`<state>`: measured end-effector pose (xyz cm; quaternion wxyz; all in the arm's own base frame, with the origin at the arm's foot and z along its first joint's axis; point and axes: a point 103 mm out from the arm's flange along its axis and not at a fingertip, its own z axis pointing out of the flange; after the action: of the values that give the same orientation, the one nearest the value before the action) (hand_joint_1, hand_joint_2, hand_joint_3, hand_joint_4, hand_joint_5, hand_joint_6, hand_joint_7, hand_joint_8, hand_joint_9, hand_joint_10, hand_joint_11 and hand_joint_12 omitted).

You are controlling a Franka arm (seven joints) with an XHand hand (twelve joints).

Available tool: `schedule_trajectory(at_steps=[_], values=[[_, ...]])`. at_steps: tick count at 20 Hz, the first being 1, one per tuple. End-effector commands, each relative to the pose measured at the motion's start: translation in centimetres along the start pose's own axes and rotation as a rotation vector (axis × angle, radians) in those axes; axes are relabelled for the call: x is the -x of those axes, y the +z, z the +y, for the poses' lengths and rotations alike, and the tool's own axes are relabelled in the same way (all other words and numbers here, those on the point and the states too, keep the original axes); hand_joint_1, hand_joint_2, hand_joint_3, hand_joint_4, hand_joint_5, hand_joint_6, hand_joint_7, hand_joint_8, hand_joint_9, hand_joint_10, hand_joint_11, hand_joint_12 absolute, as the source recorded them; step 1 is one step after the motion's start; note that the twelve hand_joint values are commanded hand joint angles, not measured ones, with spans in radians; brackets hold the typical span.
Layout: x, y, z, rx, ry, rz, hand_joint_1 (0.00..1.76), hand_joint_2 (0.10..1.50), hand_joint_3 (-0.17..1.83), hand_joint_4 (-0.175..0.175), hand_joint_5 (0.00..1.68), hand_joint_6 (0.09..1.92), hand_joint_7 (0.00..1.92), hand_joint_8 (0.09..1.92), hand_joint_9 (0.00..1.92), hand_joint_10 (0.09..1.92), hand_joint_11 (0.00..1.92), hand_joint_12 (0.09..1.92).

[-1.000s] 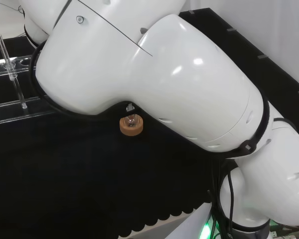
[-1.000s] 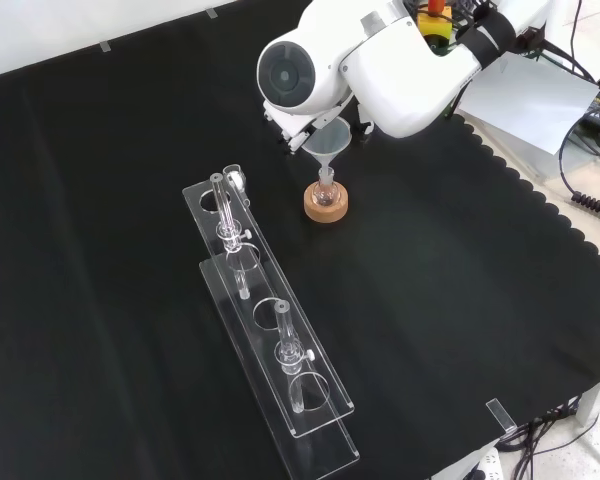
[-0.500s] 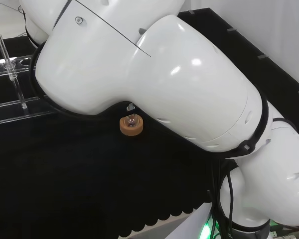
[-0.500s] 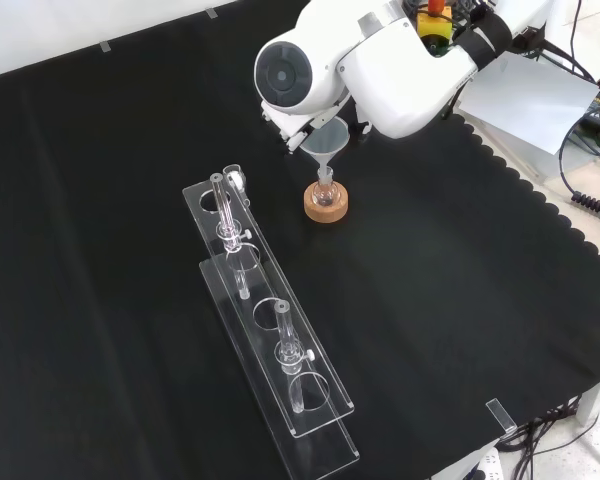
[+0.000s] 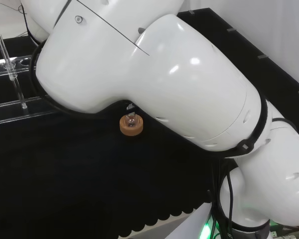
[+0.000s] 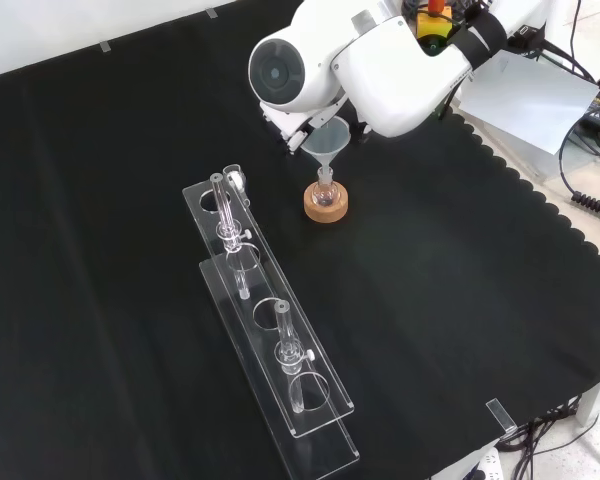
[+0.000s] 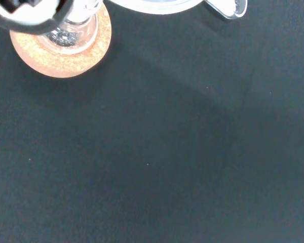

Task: Place the funnel on the round-bottom flask.

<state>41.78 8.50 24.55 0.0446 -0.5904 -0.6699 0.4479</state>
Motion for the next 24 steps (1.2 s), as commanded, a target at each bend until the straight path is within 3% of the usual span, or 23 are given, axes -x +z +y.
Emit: schedule_trajectory(at_steps=[1, 3, 8, 10, 17, 24], values=[[-0.2, 0.0, -0.2, -0.01, 0.012, -0.013, 0.84, 0.62, 0.69, -0.013, 0.57, 0.84, 0.77, 0.67, 1.08, 0.51, 0.49, 1.27], [-0.2, 0.1, -0.3, -0.027, 0.012, -0.012, 0.83, 0.6, 0.68, -0.029, 0.46, 0.76, 0.71, 0.69, 1.03, 0.54, 0.46, 1.29], [0.0, 0.1, -0.4, -0.072, 0.007, -0.012, 0.77, 0.58, 0.62, -0.061, 0.24, 0.22, 0.41, 0.72, 0.83, 0.64, 0.32, 1.35], [0.0, 0.1, -0.6, -0.077, 0.01, -0.018, 0.74, 0.57, 0.6, -0.064, 0.2, 0.11, 0.32, 0.71, 0.77, 0.65, 0.28, 1.36], [0.4, 0.1, -1.3, -0.134, 0.002, -0.024, 0.7, 0.56, 0.53, -0.062, 0.14, 0.09, 0.13, 0.65, 0.61, 0.66, 0.16, 1.4], [1.4, -0.1, -2.8, -0.099, 0.018, -0.008, 0.67, 0.56, 0.47, -0.059, 0.1, 0.09, 0.04, 0.64, 0.5, 0.66, 0.12, 1.41]])
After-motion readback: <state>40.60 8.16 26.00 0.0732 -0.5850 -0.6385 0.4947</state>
